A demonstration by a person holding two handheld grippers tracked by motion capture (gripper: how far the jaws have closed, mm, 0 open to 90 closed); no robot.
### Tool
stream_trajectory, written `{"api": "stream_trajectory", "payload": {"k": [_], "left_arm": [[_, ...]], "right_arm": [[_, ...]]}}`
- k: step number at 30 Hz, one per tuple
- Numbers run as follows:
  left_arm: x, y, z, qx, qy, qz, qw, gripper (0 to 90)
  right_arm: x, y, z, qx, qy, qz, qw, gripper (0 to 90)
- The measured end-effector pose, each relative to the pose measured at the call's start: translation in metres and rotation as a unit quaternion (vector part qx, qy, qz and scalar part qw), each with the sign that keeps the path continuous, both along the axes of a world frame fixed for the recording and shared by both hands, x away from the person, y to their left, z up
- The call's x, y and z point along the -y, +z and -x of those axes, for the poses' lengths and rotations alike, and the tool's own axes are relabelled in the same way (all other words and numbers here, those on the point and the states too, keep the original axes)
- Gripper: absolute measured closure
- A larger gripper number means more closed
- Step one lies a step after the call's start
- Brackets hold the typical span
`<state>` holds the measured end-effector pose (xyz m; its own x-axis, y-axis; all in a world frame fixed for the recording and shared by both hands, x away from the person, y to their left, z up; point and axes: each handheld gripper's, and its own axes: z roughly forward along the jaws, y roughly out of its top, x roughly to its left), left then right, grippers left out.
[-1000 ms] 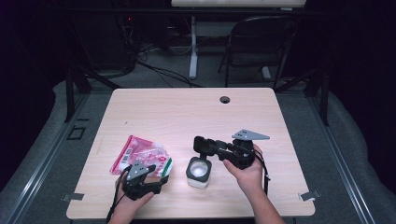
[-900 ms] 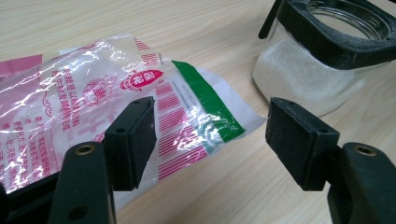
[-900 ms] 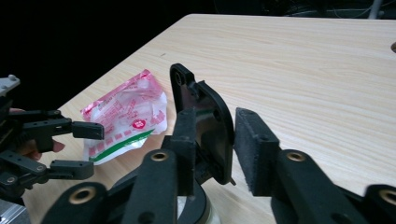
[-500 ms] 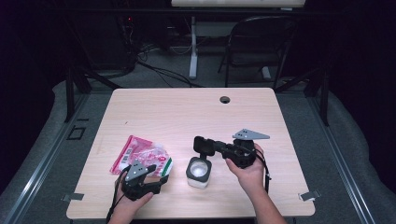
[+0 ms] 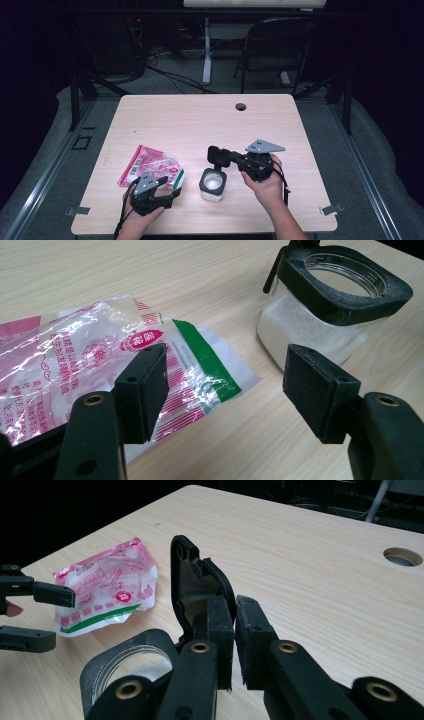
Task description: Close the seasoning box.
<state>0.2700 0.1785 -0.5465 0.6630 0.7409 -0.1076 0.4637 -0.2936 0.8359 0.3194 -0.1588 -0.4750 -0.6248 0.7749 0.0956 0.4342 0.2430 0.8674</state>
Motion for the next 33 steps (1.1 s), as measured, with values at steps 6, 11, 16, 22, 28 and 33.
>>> {"api": "stream_trajectory", "payload": {"k": [6, 11, 16, 22, 28, 33], "left_arm": [[0.001, 0.001, 0.0, 0.002, -0.001, 0.002, 1.0, 34.3], [0.002, 0.003, 0.0, 0.003, -0.003, 0.001, 1.0, 34.5], [0.003, 0.004, -0.001, 0.006, -0.006, 0.002, 1.0, 34.5], [0.005, 0.006, -0.004, 0.008, -0.012, 0.008, 0.9999, 34.5], [0.008, 0.007, -0.007, 0.009, -0.019, 0.011, 0.9997, 35.6], [0.01, 0.007, -0.01, 0.011, -0.023, 0.015, 0.9996, 35.9]], "right_arm": [[0.0, 0.0, 0.001, 0.006, 0.004, 0.003, 1.0, 86.1], [-0.002, 0.0, 0.005, 0.02, 0.007, 0.014, 0.9997, 86.1], [-0.006, 0.001, 0.012, 0.044, 0.017, 0.042, 0.998, 86.1], [-0.007, 0.002, 0.018, 0.049, 0.024, 0.046, 0.9975, 85.3], [-0.006, 0.0, 0.022, 0.034, 0.034, 0.023, 0.9986, 81.9], [-0.009, -0.001, 0.026, 0.033, 0.04, 0.023, 0.9984, 77.6]]}}
